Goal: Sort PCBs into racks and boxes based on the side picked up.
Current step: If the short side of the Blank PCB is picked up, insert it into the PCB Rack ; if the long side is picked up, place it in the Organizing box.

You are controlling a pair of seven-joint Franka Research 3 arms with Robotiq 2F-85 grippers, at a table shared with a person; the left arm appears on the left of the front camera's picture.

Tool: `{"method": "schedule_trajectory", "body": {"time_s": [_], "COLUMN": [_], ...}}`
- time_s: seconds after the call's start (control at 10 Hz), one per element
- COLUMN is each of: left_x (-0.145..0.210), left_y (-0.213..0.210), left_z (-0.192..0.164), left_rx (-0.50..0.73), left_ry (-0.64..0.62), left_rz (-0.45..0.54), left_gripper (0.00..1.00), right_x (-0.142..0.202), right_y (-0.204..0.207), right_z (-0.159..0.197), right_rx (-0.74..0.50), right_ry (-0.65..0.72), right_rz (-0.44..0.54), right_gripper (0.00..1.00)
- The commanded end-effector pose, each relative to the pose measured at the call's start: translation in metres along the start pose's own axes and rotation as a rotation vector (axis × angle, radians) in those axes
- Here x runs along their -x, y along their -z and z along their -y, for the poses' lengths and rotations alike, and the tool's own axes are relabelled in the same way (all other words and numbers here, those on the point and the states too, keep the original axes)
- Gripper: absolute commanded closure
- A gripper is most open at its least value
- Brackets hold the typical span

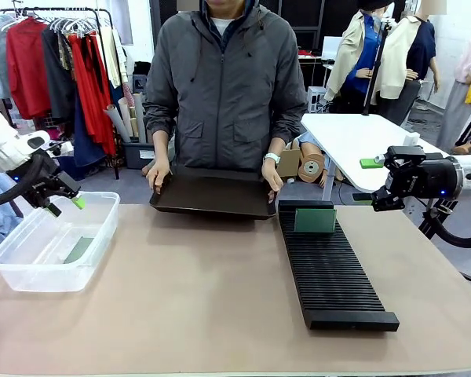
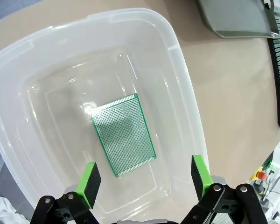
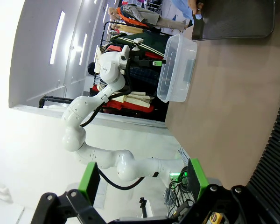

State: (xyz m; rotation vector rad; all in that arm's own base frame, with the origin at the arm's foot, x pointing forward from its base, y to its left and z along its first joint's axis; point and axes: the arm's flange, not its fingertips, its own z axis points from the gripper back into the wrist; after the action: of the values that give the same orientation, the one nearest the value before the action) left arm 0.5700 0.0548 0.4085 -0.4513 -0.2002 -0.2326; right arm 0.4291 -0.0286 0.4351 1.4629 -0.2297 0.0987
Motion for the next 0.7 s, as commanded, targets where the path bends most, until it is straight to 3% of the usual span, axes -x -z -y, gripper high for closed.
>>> {"method": "schedule_trajectory", "body": {"time_s": [0.0, 0.6], "left_x": [-0.0001, -0.0019], "left_y": [-0.0003, -0.0047], "left_z": [0.0013, -0.0026], "left_rx": [-0.021, 0.0], "left_ry": [-0.023, -0.044], "left_rz": [-0.023, 0.003], "left_gripper": [0.0, 0.0], "right_x": [-0.0002, -0.0002], "right_y": [0.0, 0.0], "right_z": [-0.0025, -0.0025], "right_rx": [-0.007, -0.007], "right_ry": [-0.003, -0.003], "right_rz": [-0.001, -0.001], "right_gripper": [0.0, 0.0]}}
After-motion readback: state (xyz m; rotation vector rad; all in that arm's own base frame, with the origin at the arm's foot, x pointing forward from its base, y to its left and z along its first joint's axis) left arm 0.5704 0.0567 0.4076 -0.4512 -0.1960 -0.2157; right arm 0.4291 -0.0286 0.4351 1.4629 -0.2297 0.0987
